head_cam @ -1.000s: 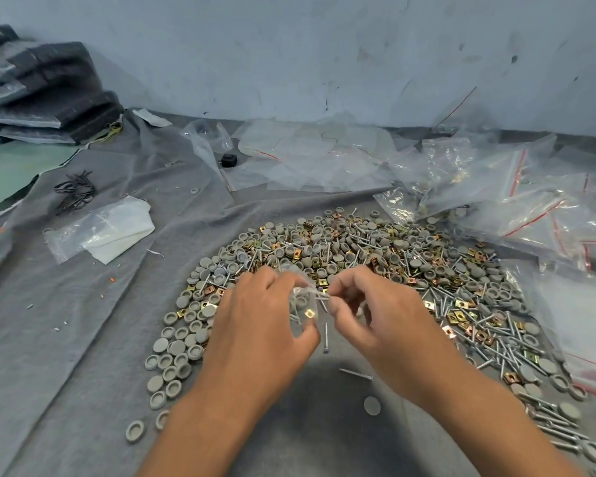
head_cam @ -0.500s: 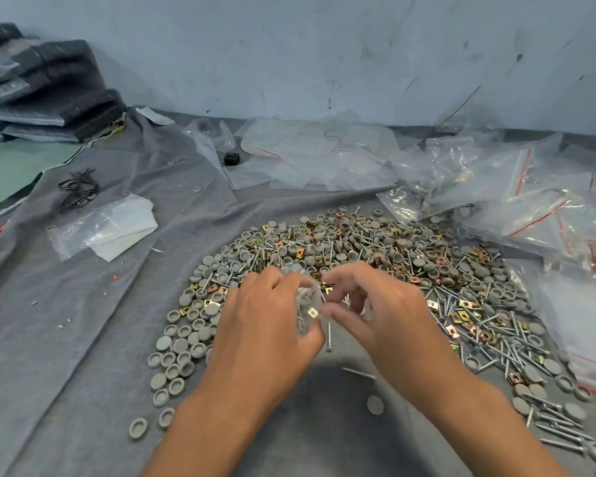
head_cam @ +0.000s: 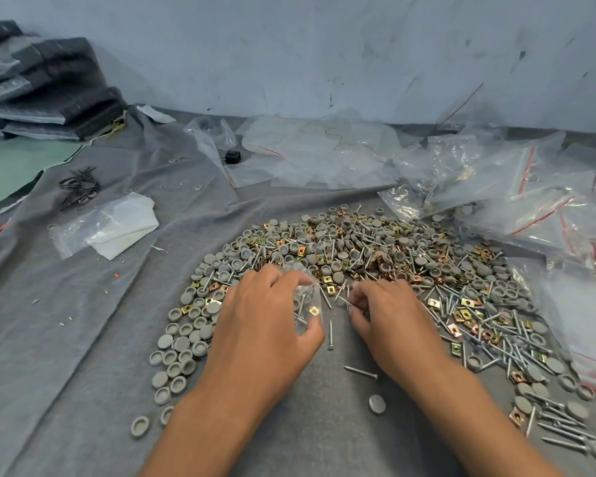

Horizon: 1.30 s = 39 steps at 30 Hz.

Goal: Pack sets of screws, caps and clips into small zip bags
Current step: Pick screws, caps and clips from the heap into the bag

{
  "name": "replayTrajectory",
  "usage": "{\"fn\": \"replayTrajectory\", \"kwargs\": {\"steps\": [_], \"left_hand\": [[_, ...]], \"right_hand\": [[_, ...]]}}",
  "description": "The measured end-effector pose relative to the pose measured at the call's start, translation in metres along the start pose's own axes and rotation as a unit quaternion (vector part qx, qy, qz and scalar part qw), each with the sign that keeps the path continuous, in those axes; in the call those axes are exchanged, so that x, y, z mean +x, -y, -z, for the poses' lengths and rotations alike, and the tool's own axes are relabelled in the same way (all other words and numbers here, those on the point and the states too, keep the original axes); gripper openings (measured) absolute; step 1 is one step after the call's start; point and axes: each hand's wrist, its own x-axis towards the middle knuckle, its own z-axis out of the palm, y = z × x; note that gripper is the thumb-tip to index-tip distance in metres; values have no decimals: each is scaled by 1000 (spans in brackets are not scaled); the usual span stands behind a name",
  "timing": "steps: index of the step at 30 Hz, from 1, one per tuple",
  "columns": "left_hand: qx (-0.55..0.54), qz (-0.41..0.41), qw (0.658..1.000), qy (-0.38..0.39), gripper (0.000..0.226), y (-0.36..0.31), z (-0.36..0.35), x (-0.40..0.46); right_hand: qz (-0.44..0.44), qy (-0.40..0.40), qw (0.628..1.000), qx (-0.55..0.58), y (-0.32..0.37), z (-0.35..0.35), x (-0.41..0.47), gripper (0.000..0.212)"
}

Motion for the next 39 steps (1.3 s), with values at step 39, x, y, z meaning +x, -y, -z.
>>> {"fn": "replayTrajectory", "kwargs": {"steps": [39], "left_hand": [[5, -19, 1000, 10, 42, 2, -5, 3]], "right_hand": [[206, -120, 939, 249, 36, 36, -19, 25]]}}
